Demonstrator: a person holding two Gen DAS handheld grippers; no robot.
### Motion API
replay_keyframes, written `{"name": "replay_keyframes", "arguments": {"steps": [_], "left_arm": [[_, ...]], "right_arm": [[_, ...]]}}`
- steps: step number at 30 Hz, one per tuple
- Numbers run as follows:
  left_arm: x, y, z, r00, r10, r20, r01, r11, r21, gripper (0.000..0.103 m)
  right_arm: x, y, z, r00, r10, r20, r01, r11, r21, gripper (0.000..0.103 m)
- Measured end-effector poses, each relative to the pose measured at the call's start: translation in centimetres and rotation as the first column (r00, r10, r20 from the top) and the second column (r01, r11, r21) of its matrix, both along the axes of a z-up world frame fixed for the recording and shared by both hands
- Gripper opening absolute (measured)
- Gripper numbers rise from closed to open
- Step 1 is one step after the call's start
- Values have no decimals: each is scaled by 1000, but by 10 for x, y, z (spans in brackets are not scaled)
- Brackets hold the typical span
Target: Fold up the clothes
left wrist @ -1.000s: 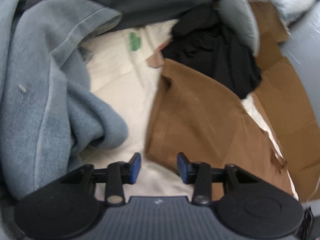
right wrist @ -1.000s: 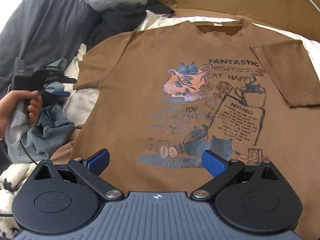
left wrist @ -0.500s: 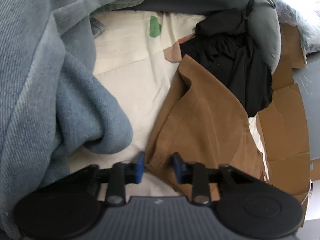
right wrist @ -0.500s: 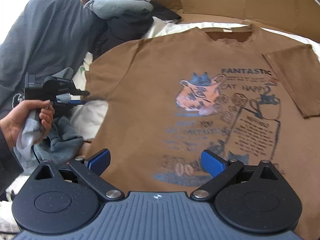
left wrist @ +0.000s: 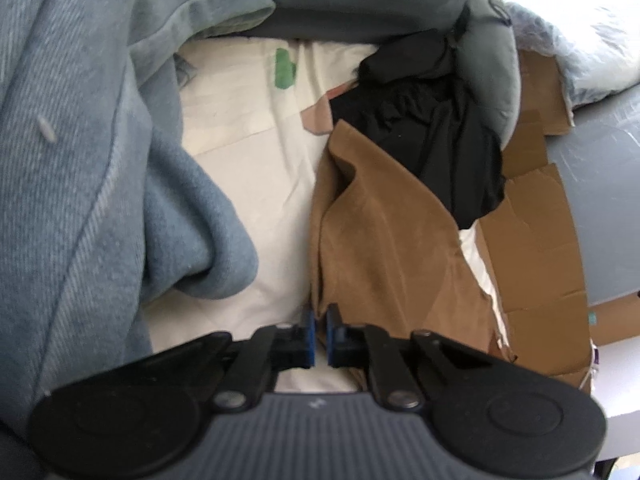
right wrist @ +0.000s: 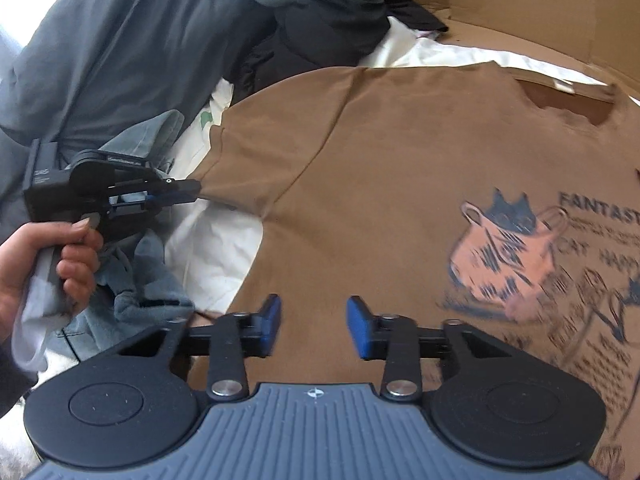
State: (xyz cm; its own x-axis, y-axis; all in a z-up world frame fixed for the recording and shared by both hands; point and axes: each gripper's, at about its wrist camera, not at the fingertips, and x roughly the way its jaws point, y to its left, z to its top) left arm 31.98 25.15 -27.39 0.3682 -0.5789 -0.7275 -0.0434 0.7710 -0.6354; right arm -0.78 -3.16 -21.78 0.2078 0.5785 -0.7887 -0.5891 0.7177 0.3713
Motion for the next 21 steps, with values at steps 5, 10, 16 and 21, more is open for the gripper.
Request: {"name": "replay_keyframes", "arguments": {"steps": [5, 10, 16, 21], "left_arm": [[-2, 0, 1, 1000, -23, 19, 23, 1000, 4, 5], [-2, -1, -1, 999, -43, 24, 42, 998, 39, 5], [5, -4, -7, 999, -33, -2, 33, 999, 18, 47], [12, -12, -17, 1000, 3, -20, -2, 1000, 23, 56]], "right_arm": [[22, 30, -15, 999, 8, -45, -7, 1000, 17, 17], [41, 65, -30, 997, 14, -78, -11, 999, 38, 16], [53, 88, -41, 995, 1, -102, 3, 999, 35, 16], [57, 90, -44, 992, -28, -125, 34, 998, 47, 16]]}}
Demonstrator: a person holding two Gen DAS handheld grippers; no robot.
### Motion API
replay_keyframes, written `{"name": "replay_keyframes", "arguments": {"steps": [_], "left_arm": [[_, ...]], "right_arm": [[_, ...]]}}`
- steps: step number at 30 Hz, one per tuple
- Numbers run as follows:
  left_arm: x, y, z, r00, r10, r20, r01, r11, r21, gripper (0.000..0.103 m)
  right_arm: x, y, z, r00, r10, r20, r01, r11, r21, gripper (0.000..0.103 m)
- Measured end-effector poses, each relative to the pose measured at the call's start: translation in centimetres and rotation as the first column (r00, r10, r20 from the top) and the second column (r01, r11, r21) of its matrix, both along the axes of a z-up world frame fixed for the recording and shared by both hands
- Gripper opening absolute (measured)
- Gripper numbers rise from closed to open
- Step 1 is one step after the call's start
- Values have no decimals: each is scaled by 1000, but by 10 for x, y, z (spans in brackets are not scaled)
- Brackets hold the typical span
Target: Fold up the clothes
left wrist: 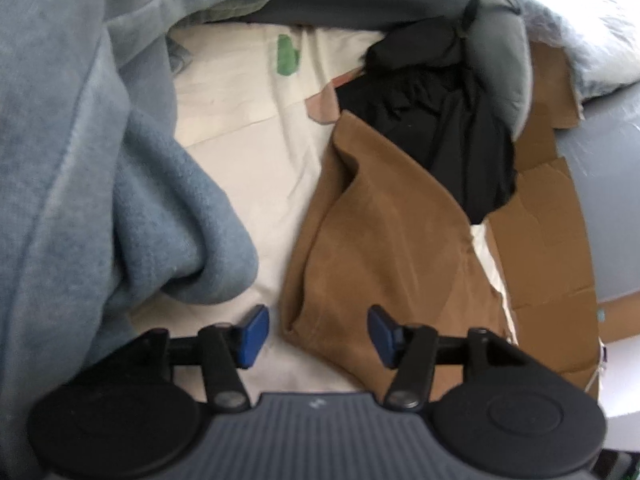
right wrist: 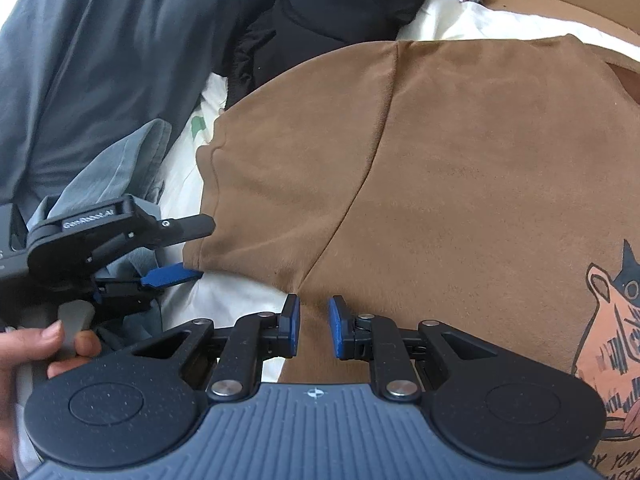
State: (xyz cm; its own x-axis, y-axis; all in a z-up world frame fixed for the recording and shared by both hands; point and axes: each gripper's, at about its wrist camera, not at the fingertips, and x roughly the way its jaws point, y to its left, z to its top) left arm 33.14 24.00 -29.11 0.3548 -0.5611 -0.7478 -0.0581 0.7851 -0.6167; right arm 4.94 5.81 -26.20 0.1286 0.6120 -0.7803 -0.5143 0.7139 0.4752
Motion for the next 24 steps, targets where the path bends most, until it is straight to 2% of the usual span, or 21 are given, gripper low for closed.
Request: {"name": "replay_keyframes", "arguments": {"steps": [2, 3, 4, 11, 16, 24], "left_arm": [[1, -1, -3, 1000, 19, 1, -19, 1000, -3, 44], [1, -1, -4, 1000, 20, 0, -20, 1000, 5, 23], [2, -2, -4, 1000, 20, 0, -20, 1000, 12, 5], [-6, 6, 5, 999, -10, 43, 11, 1000, -21, 5], [-9, 7, 20, 996, -40, 79, 44, 998, -46, 5], [-13, -8, 39, 981, -139, 135, 151, 985, -80, 4]], "right_arm": [[1, 0, -1, 1000, -15, -10, 16, 1000, 10, 14], [2, 2, -1, 1000, -21, -17, 21, 1000, 11, 4], [3, 3, -2, 999, -26, -24, 27, 1000, 11, 3], [6, 8, -19, 997, -48, -66, 47, 999, -5, 2], [4, 12, -25, 997, -42, -64, 41, 999, -13, 2], [5, 20, -32, 998, -35, -54, 34, 999, -33, 5]]}}
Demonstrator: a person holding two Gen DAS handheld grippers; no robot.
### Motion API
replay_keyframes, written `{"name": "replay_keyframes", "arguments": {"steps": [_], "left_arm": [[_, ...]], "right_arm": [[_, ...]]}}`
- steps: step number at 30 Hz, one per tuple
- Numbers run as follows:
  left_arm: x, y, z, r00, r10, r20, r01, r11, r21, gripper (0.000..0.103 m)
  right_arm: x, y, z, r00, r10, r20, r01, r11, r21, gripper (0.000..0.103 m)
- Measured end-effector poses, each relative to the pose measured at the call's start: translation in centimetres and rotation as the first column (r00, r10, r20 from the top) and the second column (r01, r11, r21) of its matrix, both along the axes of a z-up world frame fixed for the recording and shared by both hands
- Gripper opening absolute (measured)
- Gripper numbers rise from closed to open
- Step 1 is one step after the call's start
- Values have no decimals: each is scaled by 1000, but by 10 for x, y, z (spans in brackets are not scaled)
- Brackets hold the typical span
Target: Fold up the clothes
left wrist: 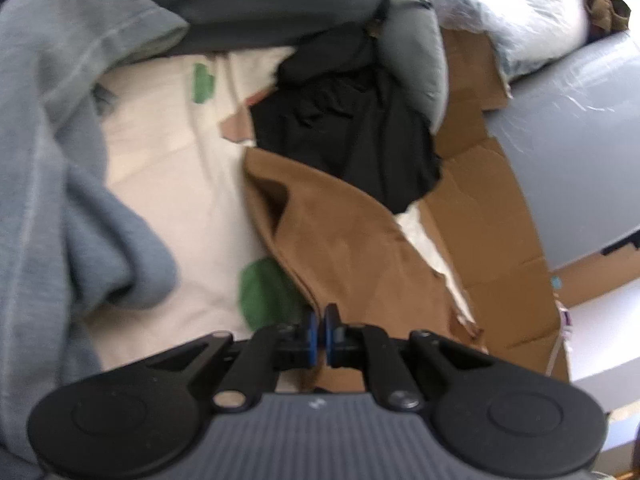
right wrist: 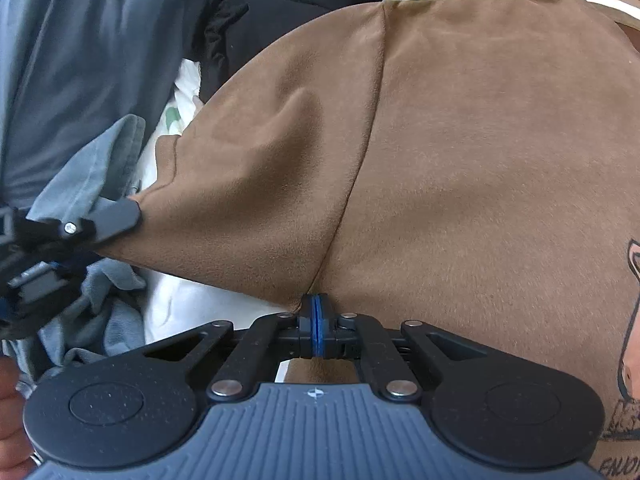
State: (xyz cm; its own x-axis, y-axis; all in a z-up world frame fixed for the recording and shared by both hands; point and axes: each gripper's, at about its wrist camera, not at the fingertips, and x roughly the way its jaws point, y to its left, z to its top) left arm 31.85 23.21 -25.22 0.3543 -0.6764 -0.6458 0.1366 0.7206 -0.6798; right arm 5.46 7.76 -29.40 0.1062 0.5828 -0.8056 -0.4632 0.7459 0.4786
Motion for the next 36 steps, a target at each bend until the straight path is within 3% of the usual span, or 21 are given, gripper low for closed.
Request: {"name": "replay_keyframes", "arguments": {"steps": [9, 23, 36], "left_arm": [[7, -4, -3, 1000, 8, 18, -8, 1000, 23, 4], [3, -4, 0, 999, -22, 29, 21, 999, 33, 4], [-17, -39, 10, 981, -190, 32, 190, 982, -13, 4]], "right_arm": [[-14, -6, 17, 1000, 3, -6, -3, 1000, 12, 3], [-9, 1, 1, 999, -44, -17, 44, 999, 1, 5], [-8, -7, -12, 997, -58, -43, 61, 996, 72, 4]]}}
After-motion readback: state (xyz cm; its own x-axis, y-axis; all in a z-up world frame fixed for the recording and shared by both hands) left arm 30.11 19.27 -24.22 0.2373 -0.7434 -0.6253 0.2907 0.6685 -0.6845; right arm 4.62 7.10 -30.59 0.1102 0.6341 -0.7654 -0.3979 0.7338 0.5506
